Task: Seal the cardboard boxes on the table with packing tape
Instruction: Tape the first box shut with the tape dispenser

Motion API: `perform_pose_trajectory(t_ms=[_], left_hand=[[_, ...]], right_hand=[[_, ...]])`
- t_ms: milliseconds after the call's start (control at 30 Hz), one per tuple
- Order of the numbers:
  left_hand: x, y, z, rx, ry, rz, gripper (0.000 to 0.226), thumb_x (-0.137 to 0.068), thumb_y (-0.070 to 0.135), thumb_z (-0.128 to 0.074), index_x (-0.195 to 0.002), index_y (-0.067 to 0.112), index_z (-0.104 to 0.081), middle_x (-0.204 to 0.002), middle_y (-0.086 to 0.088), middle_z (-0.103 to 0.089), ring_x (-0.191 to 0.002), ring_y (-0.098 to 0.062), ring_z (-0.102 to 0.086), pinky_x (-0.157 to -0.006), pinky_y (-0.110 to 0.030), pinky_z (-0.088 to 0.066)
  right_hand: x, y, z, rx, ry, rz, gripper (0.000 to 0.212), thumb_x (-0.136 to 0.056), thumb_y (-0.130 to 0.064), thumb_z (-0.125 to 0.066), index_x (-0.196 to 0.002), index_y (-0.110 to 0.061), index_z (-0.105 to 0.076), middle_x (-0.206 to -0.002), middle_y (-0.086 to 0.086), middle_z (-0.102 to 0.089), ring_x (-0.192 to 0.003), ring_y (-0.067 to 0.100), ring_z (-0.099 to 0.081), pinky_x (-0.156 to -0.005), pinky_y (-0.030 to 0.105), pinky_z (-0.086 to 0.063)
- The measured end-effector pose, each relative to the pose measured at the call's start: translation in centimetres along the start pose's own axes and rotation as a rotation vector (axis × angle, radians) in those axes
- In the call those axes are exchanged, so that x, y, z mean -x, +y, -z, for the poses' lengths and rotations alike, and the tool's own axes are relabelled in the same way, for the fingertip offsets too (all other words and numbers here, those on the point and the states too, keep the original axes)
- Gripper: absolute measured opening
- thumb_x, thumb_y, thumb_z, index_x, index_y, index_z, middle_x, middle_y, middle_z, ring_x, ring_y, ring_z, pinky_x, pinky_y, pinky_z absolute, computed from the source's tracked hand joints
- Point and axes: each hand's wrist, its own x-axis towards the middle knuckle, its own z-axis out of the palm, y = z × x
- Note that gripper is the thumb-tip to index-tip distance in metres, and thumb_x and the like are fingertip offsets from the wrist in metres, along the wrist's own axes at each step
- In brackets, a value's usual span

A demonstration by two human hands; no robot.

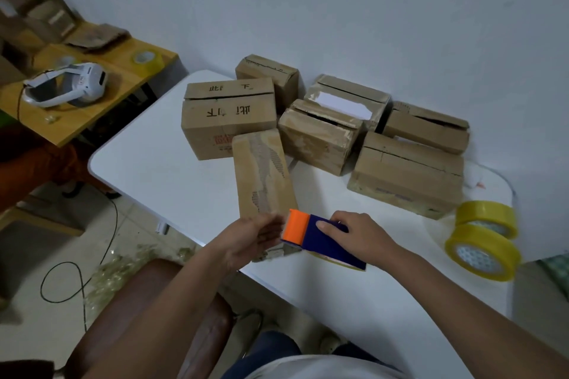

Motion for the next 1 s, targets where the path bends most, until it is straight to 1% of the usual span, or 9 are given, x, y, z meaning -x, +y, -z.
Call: perform_pose_trajectory(t_ms=[67, 133, 233, 367, 500, 700, 833, 933, 1000], left_hand=[[0.0, 0.2, 0.0, -0.003, -0.029, 0.004, 0.031, -0.097, 0.028, -0.06, -0.116, 0.005, -0.07, -0.113, -0.012, -0.073, -0.101, -0.019, -0.069, -0.081, -0.026, -0.056], [-0.1, 0.3, -0.3, 0.024, -0.046, 0.012, 0.028, -0.096, 0.025, -0.062, -0.115, 0.005, -0.071, -0.112, -0.012, -0.073, -0.1, -0.019, -0.069, -0.082, -0.027, -0.057], [-0.2, 0.4, -0.6, 0.064, -0.032, 0.014, 0.019, -0.097, 0.021, -0.061, -0.102, 0.01, -0.075, -0.101, -0.01, -0.074, -0.089, -0.015, -0.071, -0.074, -0.025, -0.057], [-0.4, 0.2, -1.0, 0.078, -0.013, 0.046, 0.017, -0.099, 0.016, -0.057, -0.101, 0.009, -0.072, -0.089, -0.007, -0.072, -0.079, -0.014, -0.067, -0.064, -0.022, -0.056], [-0.2, 0.6, -1.0, 0.083, -0.058, 0.105, 0.013, -0.095, 0.021, -0.063, -0.093, 0.011, -0.071, -0.085, -0.006, -0.067, -0.078, -0.012, -0.061, -0.061, -0.018, -0.053], [-0.2, 0.6, -0.9, 0.004, -0.108, 0.097, 0.014, -0.098, 0.017, -0.059, -0.105, 0.005, -0.064, -0.089, -0.009, -0.065, -0.08, -0.013, -0.061, -0.062, -0.018, -0.054], [-0.2, 0.4, -1.0, -0.028, -0.093, 0.052, 0.018, -0.1, 0.019, -0.056, -0.098, 0.007, -0.069, -0.089, -0.009, -0.068, -0.087, -0.018, -0.061, -0.069, -0.022, -0.054], [0.2, 0.4, -0.6, 0.026, -0.124, 0.067, 0.022, -0.097, 0.027, -0.06, -0.107, 0.01, -0.069, -0.095, -0.007, -0.07, -0.089, -0.015, -0.065, -0.07, -0.023, -0.056], [0.4, 0.3, -0.3, 0.035, -0.178, 0.057, 0.027, -0.096, 0.026, -0.06, -0.116, 0.01, -0.068, -0.098, -0.006, -0.069, -0.087, -0.012, -0.065, -0.071, -0.021, -0.055]], right_hand=[[-0.1, 0.1, 0.1, 0.004, -0.005, 0.002, 0.038, -0.092, -0.063, -0.045, -0.098, -0.027, -0.058, -0.092, -0.011, -0.066, -0.079, 0.004, -0.063, -0.062, 0.017, -0.043], [-0.2, 0.0, 0.2, 0.001, -0.005, 0.003, 0.038, -0.092, -0.062, -0.045, -0.099, -0.027, -0.057, -0.092, -0.012, -0.065, -0.079, 0.004, -0.063, -0.062, 0.016, -0.043], [-0.3, -0.4, 0.6, -0.011, -0.001, 0.011, 0.038, -0.092, -0.062, -0.045, -0.1, -0.026, -0.058, -0.092, -0.013, -0.064, -0.079, 0.003, -0.062, -0.062, 0.015, -0.042], [-0.4, -0.8, 1.0, -0.034, -0.01, 0.028, 0.038, -0.093, -0.059, -0.046, -0.105, -0.026, -0.059, -0.095, -0.011, -0.065, -0.081, 0.003, -0.061, -0.062, 0.016, -0.041], [-0.2, -0.5, 1.2, -0.032, -0.025, 0.035, 0.037, -0.094, -0.058, -0.046, -0.106, -0.025, -0.059, -0.095, -0.013, -0.063, -0.081, 0.002, -0.06, -0.062, 0.014, -0.039], [0.0, -0.4, 1.3, -0.053, -0.064, 0.021, 0.038, -0.094, -0.057, -0.047, -0.11, -0.024, -0.059, -0.099, -0.011, -0.064, -0.084, 0.005, -0.062, -0.063, 0.015, -0.042], [-0.1, -0.6, 1.3, -0.04, -0.071, 0.03, 0.039, -0.094, -0.058, -0.046, -0.11, -0.024, -0.059, -0.099, -0.01, -0.064, -0.084, 0.005, -0.062, -0.063, 0.016, -0.042], [0.0, -0.5, 1.5, -0.035, -0.063, 0.034, 0.039, -0.094, -0.058, -0.047, -0.11, -0.024, -0.059, -0.098, -0.012, -0.064, -0.084, 0.004, -0.062, -0.063, 0.015, -0.041], [0.2, -0.3, 1.6, -0.053, -0.057, 0.039, 0.038, -0.093, -0.058, -0.048, -0.11, -0.025, -0.059, -0.099, -0.013, -0.064, -0.085, 0.005, -0.062, -0.064, 0.015, -0.043]])
